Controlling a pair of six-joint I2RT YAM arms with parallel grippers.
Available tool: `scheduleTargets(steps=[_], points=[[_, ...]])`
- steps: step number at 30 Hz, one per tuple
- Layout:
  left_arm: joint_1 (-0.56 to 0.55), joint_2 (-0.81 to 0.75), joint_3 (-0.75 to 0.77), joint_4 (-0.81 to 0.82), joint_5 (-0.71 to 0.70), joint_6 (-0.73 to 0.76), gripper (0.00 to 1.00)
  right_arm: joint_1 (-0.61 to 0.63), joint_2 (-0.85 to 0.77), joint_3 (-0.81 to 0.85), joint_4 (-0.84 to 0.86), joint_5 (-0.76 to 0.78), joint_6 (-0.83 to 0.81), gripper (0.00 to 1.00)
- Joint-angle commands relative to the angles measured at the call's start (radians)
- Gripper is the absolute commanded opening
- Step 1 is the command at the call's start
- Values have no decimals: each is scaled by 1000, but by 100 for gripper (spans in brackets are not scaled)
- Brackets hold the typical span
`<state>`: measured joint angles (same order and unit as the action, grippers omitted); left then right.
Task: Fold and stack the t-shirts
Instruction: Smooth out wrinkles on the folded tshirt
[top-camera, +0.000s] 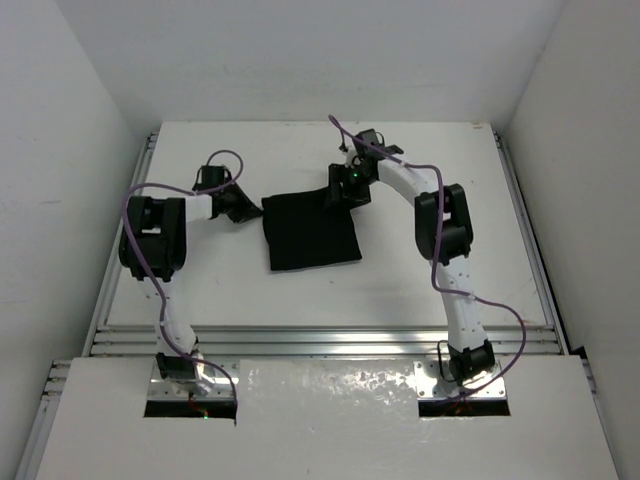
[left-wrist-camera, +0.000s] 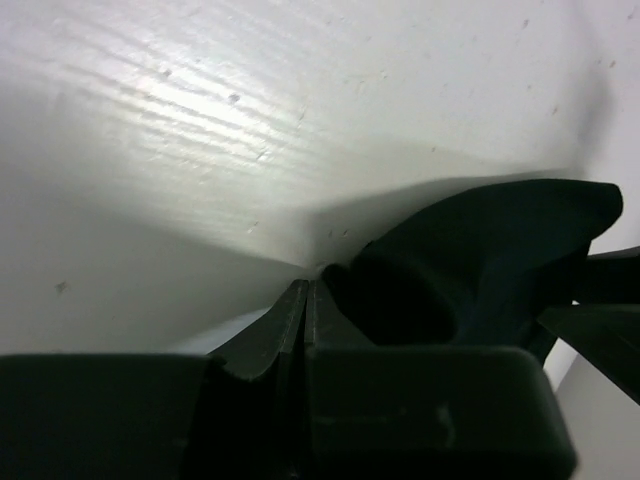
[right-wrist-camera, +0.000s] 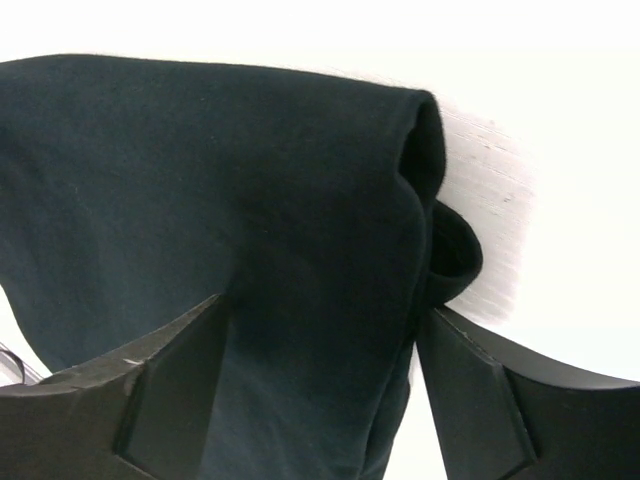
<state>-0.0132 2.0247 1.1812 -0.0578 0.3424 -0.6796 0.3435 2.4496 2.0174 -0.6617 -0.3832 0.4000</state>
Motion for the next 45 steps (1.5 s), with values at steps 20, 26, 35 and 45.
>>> scheduleTargets(steps=[20,26,35,45], points=[[-25,-6,78,-190,-199,-70,6,65,-75,-52,14,27,-18,84],[-13,-32,55,-152,-149,-61,21,42,-72,-5,-27,-8,-32,86],[70,-136,-6,-157,-194,-38,30,5,-158,-60,-38,-43,-24,99],[96,-388,217,-525,-454,123,60,-92,-456,-84,-229,28,-59,99]])
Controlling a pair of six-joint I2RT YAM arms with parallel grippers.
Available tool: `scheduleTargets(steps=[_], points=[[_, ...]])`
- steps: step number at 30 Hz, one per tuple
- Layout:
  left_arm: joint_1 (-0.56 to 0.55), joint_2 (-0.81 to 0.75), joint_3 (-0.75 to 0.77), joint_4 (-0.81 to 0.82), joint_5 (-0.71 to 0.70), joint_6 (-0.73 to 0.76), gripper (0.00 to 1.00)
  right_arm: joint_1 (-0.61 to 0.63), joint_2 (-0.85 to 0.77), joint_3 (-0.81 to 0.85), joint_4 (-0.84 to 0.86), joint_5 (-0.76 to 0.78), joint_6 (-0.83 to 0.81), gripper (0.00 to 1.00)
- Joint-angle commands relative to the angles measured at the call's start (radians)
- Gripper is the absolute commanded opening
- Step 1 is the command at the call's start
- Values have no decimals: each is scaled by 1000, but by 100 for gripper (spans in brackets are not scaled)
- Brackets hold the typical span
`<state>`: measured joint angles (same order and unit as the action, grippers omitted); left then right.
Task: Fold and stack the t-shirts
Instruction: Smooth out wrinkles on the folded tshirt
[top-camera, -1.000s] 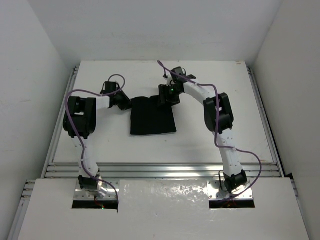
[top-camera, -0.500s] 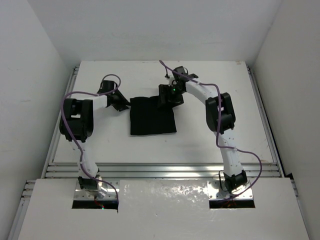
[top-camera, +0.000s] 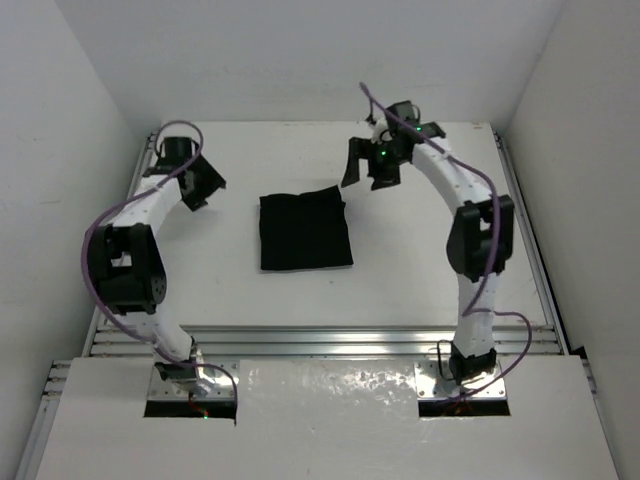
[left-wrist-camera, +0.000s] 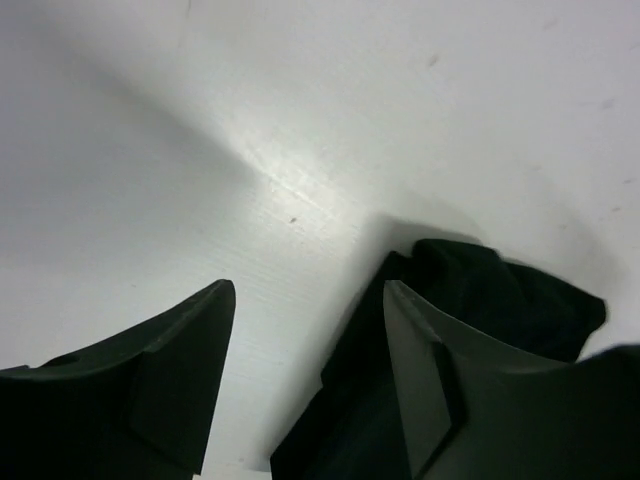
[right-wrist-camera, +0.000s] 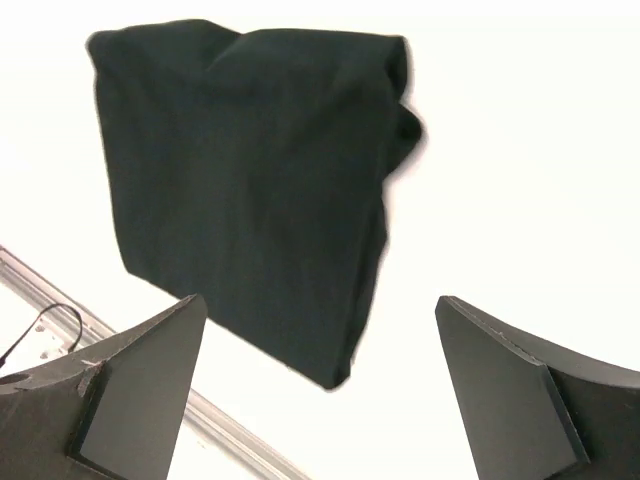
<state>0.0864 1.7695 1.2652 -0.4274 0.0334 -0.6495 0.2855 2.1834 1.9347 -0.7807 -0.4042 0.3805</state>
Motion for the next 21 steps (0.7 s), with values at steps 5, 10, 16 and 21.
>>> scheduleTargets(steps=[5,10,16,21], points=[[-14,-388,172,-367,-412,114,66,-40,-578,-322,-175,301,-95,99],[-43,-677,27,-323,-449,166,100,-40,-943,-506,-235,508,-89,99],[-148,-852,-75,-444,-569,183,100,-39,-1284,-702,-246,587,-106,99],[-172,-927,-145,-499,-685,160,100,-39,-1490,-818,-224,614,-138,99]])
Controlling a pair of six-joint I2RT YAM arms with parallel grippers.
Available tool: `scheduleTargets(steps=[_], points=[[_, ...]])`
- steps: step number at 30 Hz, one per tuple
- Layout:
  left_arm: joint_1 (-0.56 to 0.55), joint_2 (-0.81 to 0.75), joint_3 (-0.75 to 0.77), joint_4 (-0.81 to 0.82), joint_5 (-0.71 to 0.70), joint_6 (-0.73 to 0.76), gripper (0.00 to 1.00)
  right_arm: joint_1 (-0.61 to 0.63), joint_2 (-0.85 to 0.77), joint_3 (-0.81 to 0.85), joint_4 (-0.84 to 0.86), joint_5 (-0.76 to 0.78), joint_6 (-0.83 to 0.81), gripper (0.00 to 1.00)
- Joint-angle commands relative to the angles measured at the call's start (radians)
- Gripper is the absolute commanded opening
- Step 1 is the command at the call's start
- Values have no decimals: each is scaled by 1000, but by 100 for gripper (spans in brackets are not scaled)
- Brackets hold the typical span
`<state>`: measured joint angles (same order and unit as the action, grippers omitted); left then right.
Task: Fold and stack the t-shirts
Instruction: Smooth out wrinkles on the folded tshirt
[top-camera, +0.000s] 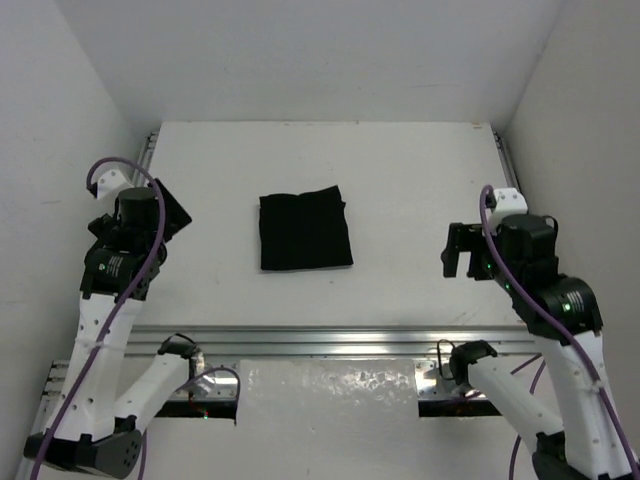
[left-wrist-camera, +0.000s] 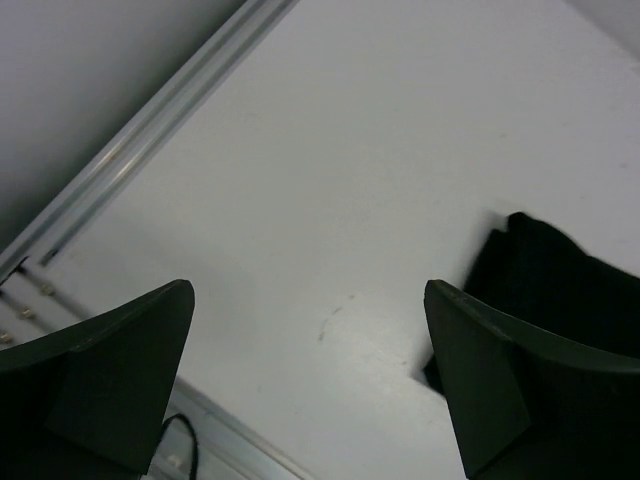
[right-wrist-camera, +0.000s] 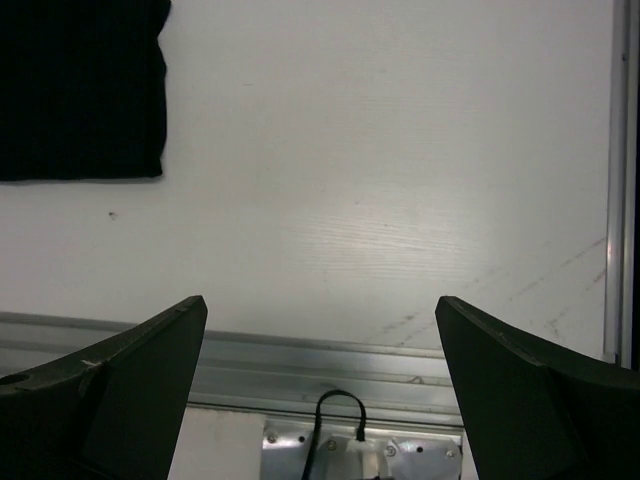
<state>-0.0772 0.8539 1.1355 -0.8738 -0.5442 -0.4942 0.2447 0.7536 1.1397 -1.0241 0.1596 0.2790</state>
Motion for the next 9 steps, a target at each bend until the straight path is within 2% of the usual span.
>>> scheduleTargets(steps=[1,9], points=[[-9,-21,-19,-56,-123,5,100,1,-86,-24,9,35,-38,99],[-9,-4,10,-48,-99,-6,100,1,-91,-46,-24,46,11,99]])
